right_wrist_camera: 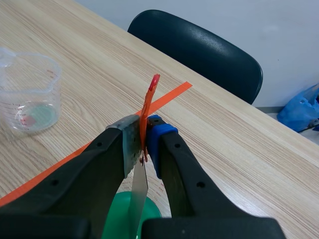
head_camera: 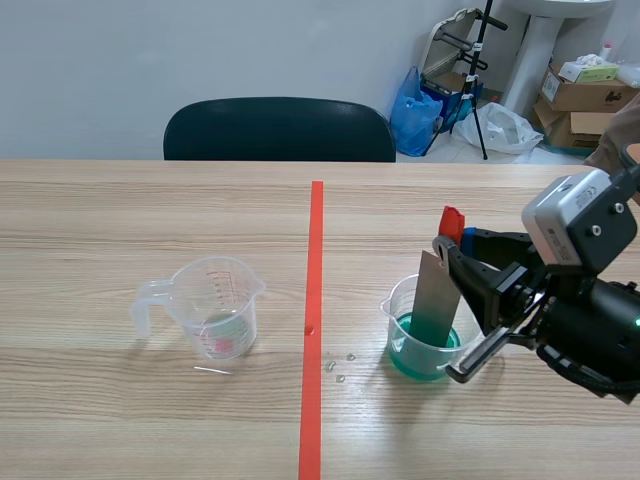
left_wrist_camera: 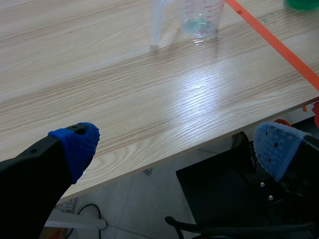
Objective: Do the redox reaction experiment
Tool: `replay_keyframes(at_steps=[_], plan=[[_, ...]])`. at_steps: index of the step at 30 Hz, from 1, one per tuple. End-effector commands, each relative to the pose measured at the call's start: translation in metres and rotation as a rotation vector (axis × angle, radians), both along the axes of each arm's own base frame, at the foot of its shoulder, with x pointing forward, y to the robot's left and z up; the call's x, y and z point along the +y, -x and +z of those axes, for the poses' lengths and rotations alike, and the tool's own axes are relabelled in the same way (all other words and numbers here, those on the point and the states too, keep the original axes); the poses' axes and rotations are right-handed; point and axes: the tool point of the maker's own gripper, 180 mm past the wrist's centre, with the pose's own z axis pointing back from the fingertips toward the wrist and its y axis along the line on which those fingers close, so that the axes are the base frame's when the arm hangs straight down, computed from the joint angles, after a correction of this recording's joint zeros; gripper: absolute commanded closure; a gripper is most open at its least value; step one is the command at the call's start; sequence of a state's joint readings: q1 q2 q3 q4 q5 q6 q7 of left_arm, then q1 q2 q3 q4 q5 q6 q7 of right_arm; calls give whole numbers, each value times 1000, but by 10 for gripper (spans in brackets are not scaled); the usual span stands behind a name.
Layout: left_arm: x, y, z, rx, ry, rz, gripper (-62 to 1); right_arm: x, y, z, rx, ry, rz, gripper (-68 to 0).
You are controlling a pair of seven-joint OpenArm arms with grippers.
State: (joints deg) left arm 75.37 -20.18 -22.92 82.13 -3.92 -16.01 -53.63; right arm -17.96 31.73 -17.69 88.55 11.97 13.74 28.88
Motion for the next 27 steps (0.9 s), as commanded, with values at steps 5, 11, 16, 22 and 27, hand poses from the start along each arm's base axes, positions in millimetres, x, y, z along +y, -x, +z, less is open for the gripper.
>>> replay_keyframes(at_steps=[5, 11, 16, 22, 27], plan=[[0, -4, 6, -30, 2, 4, -623, -2, -4, 4, -12, 7, -9, -13], [0, -4, 6, -30, 2, 4, -623, -2, -4, 4, -12, 7, -9, -13], [0, -4, 6, -30, 2, 4, -623, -2, -4, 4, -13, 6, -9, -13], [0, -4, 6, -30, 2, 4, -623, -2, -4, 5, -15, 6, -8, -13], [0, -4, 6, -31, 2, 4, -623, -1, -2, 12, -30, 5, 0, -13]])
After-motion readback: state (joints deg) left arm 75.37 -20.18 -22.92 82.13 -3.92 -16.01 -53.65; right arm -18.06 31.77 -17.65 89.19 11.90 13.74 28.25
